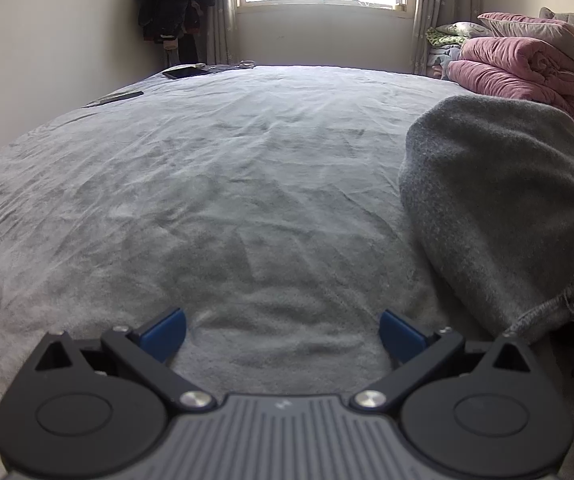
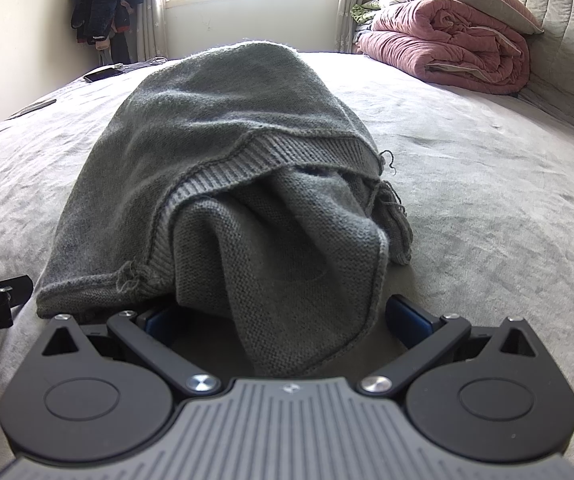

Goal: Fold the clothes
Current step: 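Move both grippers toward the crumpled grey sweater's hem, then close the left gripper on the sweater hem while the right gripper grasps the other hem edge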

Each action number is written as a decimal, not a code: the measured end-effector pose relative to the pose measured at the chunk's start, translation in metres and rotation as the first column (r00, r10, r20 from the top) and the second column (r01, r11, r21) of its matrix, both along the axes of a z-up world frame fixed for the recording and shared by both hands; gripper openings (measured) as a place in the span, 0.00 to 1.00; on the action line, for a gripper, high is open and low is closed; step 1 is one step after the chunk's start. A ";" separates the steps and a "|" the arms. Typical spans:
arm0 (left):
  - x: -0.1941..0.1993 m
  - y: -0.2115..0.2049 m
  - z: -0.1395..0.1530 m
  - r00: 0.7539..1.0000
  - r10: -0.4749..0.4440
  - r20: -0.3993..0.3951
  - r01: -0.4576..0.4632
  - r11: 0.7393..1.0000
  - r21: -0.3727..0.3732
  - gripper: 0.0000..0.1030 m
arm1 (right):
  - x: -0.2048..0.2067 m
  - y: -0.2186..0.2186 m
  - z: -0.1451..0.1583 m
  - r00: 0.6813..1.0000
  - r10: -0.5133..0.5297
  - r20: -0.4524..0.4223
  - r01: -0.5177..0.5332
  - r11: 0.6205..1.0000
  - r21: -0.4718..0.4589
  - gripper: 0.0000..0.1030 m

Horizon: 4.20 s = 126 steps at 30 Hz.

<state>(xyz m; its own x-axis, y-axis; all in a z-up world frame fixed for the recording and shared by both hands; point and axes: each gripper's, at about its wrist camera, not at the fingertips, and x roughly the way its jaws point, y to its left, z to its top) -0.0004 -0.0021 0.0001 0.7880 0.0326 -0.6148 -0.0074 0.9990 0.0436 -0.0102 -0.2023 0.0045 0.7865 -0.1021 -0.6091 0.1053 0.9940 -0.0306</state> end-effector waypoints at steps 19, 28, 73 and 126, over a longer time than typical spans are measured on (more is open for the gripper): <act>-0.005 -0.014 0.007 1.000 0.013 -0.021 -0.013 1.000 0.000 1.00 | -0.002 -0.002 0.006 0.994 0.102 -0.040 -0.101 0.994 0.028 1.00; -0.010 -0.027 0.011 0.998 -0.050 -0.038 0.050 0.999 0.002 1.00 | -0.004 -0.007 0.010 0.984 0.162 -0.069 -0.160 0.986 0.040 1.00; -0.015 -0.075 0.023 0.953 -0.301 0.036 0.298 0.952 0.065 0.99 | 0.003 -0.039 0.043 0.978 0.185 -0.096 -0.182 0.982 0.044 0.79; -0.009 -0.104 0.027 0.885 -0.466 0.007 0.452 0.862 0.230 0.15 | 0.004 -0.089 0.056 0.996 0.072 -0.051 -0.068 0.995 0.071 0.41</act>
